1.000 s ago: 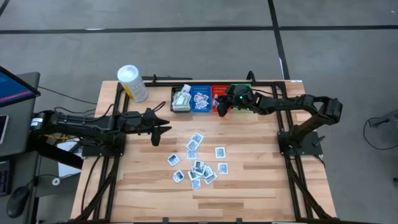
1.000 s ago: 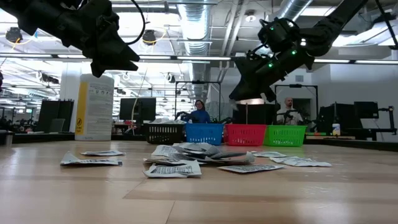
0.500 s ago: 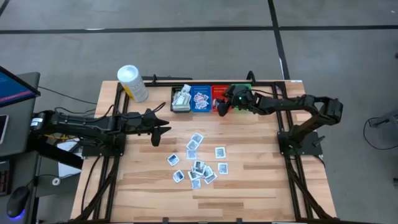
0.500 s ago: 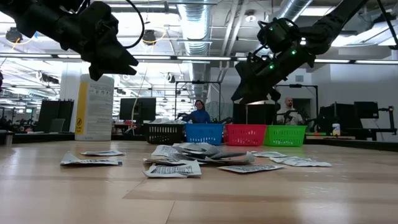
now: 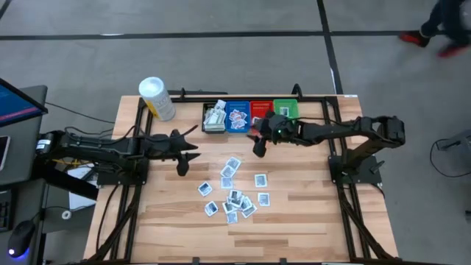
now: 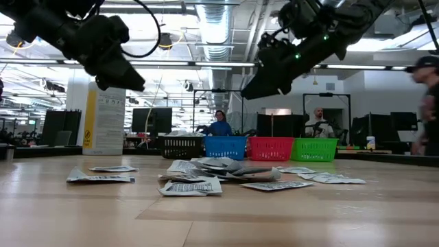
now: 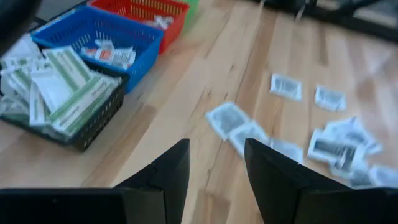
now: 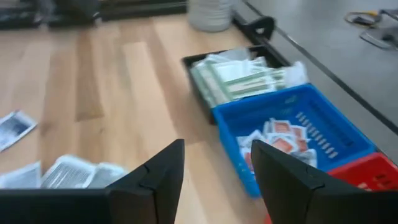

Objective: Pick & Place First Aid Supplies
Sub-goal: Put the blue alcohol pad in the green bin

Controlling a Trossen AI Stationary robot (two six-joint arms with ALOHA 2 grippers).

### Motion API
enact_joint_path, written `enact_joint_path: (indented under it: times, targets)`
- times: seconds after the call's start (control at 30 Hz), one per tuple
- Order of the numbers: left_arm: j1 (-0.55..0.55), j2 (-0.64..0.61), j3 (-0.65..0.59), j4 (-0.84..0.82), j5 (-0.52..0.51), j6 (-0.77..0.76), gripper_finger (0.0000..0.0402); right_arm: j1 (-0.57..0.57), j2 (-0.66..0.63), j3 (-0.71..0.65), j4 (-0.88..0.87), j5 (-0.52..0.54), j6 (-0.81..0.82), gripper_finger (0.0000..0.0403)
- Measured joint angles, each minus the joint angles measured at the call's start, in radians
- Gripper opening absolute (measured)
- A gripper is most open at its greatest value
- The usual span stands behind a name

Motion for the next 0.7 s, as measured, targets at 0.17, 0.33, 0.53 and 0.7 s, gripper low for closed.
enact_joint_path:
  times: [0.17,0.33,0.53,0.7]
  targets:
    - [0.0,0.0,-0.001,-0.077,0.005,0.02,0.0154,0.064,0.0,0.023,-0.071,0.003,-0.014,0.018]
    - [-0.002,0.0,-0.043,-0.082,0.078,0.073,0.0154,0.12,0.0,0.025,-0.096,0.006,0.003,0.018]
    - [-0.05,0.0,-0.124,-0.057,0.123,0.072,0.0154,0.188,0.0,0.025,-0.106,0.012,0.02,0.0176]
    - [-0.121,0.004,-0.175,0.059,0.118,0.119,0.0154,0.242,0.0,0.025,-0.106,0.033,0.021,0.0177]
